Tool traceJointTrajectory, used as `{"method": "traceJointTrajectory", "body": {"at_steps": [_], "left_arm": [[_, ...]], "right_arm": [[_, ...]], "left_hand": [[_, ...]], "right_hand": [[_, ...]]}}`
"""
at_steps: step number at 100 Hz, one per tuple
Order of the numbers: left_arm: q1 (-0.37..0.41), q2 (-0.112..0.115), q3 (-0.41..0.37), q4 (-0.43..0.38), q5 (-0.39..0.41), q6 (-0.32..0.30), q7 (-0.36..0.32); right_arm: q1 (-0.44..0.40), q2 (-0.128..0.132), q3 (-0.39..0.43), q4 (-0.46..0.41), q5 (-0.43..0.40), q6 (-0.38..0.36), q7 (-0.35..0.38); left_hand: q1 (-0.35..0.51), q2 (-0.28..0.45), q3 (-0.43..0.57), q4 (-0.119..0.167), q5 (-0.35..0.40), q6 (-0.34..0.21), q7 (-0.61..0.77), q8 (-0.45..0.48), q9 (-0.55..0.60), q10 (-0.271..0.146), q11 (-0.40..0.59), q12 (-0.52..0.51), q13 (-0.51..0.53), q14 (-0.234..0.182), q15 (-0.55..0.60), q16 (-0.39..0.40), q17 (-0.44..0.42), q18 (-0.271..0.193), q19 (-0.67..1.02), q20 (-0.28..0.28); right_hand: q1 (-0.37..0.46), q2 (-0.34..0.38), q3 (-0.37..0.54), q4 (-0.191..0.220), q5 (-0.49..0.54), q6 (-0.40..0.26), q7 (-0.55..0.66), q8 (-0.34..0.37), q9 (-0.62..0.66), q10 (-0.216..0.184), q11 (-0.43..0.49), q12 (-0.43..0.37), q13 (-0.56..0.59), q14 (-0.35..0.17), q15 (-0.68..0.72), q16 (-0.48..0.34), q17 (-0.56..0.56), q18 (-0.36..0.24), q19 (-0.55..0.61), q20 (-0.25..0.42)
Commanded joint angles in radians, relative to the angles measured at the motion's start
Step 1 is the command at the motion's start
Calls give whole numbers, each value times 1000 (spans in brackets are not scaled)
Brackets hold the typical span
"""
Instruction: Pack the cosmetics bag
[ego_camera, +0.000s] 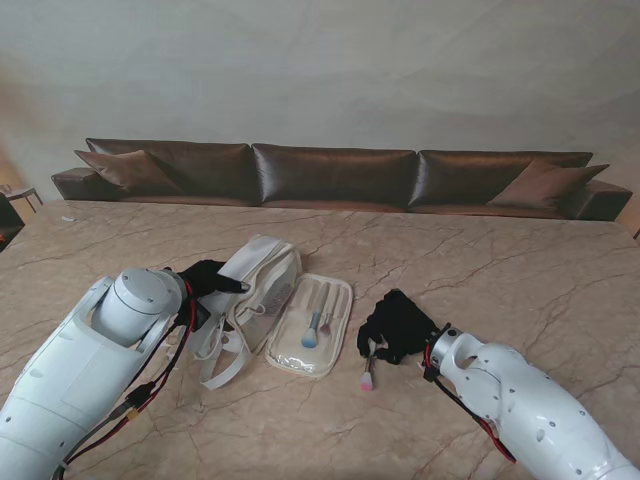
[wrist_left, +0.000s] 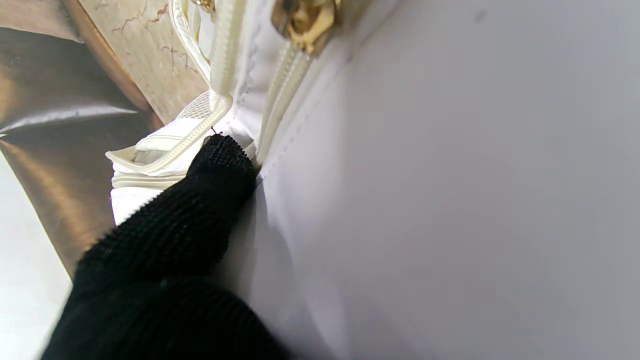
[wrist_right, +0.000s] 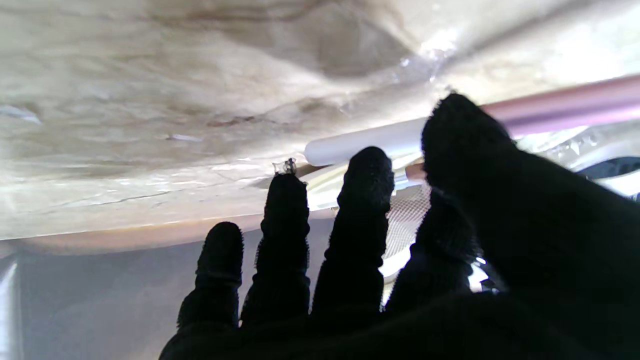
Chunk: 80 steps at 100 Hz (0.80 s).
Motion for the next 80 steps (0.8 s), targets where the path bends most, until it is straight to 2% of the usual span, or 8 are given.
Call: {"method": "traceJointTrajectory", "body": {"at_steps": [1,14,26,34,43,66,80], "left_arm": [[2,-6,0,-13,-4,2,-4],[5,-6,-1,-14,-6,6,-1],[8,-6,-2,-17,-8,6,-2],[9,-6,-3,-17,-8,6,-2],[10,-5,-4,-19,-7,7,-5],[7,-2,-7,-23,-4,11,-12],[6,-2,-7,-22,-4,13,-15]], "right_arm": [[-15,-10,5,-20,12,-3,6],[-21,-10,18,-38,14,-4,17],[-20,-13,18,-38,34,-5,30],[-24,-18,25,-46,64,4,49],[-28,-23,35,-63,121,14,103],[-9,-38,29,-76,227,31,158],[6,-40,14,-76,230,46,162]], "left_hand": [[101,128,45,32,58,-163,101,28,3,-16,27,18,-7,14,14,7,-5,24,7,22],[102,128,45,33,57,-165,102,28,3,-19,26,20,-9,13,15,8,-9,26,4,24],[102,128,44,33,56,-165,101,27,2,-20,24,20,-14,12,12,8,-13,23,1,25],[102,128,45,33,57,-166,102,27,4,-20,25,21,-14,12,11,8,-15,24,0,26],[102,129,44,33,56,-165,101,27,2,-19,23,21,-15,12,10,8,-16,24,-2,27],[106,130,42,34,55,-162,102,26,2,-16,23,22,-19,16,9,9,-19,25,-5,30],[107,130,40,34,55,-160,102,26,1,-16,22,23,-21,16,9,10,-21,27,-7,32]], "right_hand": [[-16,62,9,13,55,-45,75,15,51,-11,-16,-1,21,-24,-6,12,-6,6,8,-8],[-20,63,9,9,56,-48,78,6,65,-12,-28,-2,39,-22,-10,13,-5,13,20,-4],[-32,100,15,15,35,-29,85,14,57,-3,-38,-1,40,-21,-13,15,-7,13,23,-4],[-39,116,15,15,23,-6,88,20,52,6,-42,0,36,-12,-23,13,-8,11,19,-7],[-31,127,9,11,15,13,88,24,44,18,-46,-1,22,-4,-32,14,-12,4,-9,-19],[-22,131,10,10,15,43,90,29,45,35,-45,-2,15,6,-36,17,-16,1,-24,-19],[-16,135,6,10,12,51,91,32,36,39,-36,6,8,10,-34,21,-19,0,-36,-14]]}}
